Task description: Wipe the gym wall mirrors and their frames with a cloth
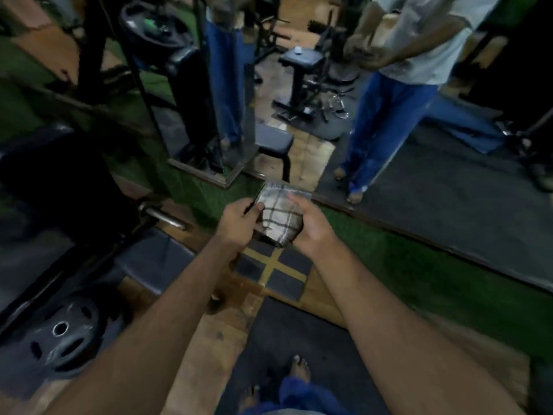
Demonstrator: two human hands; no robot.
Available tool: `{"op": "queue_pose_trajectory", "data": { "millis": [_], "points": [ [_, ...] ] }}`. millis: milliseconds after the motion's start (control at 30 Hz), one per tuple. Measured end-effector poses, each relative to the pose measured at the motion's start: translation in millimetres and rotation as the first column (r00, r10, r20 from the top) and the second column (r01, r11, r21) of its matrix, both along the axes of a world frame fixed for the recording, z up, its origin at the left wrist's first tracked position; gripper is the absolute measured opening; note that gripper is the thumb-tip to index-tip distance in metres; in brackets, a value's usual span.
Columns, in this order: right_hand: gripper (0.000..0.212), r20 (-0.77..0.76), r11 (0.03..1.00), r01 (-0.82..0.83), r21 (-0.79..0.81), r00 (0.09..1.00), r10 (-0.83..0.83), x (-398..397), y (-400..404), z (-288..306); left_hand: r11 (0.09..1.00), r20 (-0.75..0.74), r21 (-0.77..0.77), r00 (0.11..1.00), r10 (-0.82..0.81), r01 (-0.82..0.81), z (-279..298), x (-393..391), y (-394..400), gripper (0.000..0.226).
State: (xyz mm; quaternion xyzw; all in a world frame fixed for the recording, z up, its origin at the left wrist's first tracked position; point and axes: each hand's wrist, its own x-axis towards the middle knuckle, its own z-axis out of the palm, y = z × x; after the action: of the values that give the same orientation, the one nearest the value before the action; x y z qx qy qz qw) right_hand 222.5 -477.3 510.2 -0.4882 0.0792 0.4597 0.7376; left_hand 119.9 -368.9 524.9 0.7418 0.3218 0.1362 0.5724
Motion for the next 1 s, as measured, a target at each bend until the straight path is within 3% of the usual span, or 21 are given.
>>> {"op": "queue_pose_trajectory", "data": {
  "millis": [100,267,333,467,600,800,867,1000],
  "points": [
    [0.035,0.002,0.995,0.072,0.074,0.997,-0.073,-1,-41,10,0.989,0.042,-0.025,0.989,-0.142,0.144,9,11,-21,0.022],
    [0.026,0.074,0.952,0.307,0.0,0.949,-0.306,1,-107,26,0.978,0.118,0.06,0.972,-0.204,0.198,6,36,-74,0.006],
    [0.024,0.077,0.92,0.392,0.009,0.917,-0.391,2,-138,28,0.968,0.124,0.065,0.96,-0.25,0.243,6,50,-106,0.011],
    [0.025,0.104,0.851,0.525,0.017,0.845,-0.524,9,-210,30,0.96,0.169,-0.081,0.953,-0.252,0.268,15,77,-177,0.017],
    [0.026,0.113,0.779,0.626,0.042,0.772,-0.626,24,-308,39,0.88,0.098,-0.234,0.911,-0.402,0.413,18,107,-266,0.01],
    [0.025,0.118,0.659,0.751,0.043,0.652,-0.749,35,-476,42,0.809,0.081,-0.118,0.818,-0.57,0.576,20,142,-435,0.013],
    [0.029,0.121,0.61,0.79,0.07,0.6,-0.791,38,-531,41,0.816,0.059,-0.018,0.815,-0.576,0.578,21,159,-486,0.006],
    [0.029,0.12,0.513,0.847,0.14,0.5,-0.858,43,-632,50,0.8,0.049,0.254,0.818,-0.572,0.544,37,182,-580,0.013]
  ]
}}
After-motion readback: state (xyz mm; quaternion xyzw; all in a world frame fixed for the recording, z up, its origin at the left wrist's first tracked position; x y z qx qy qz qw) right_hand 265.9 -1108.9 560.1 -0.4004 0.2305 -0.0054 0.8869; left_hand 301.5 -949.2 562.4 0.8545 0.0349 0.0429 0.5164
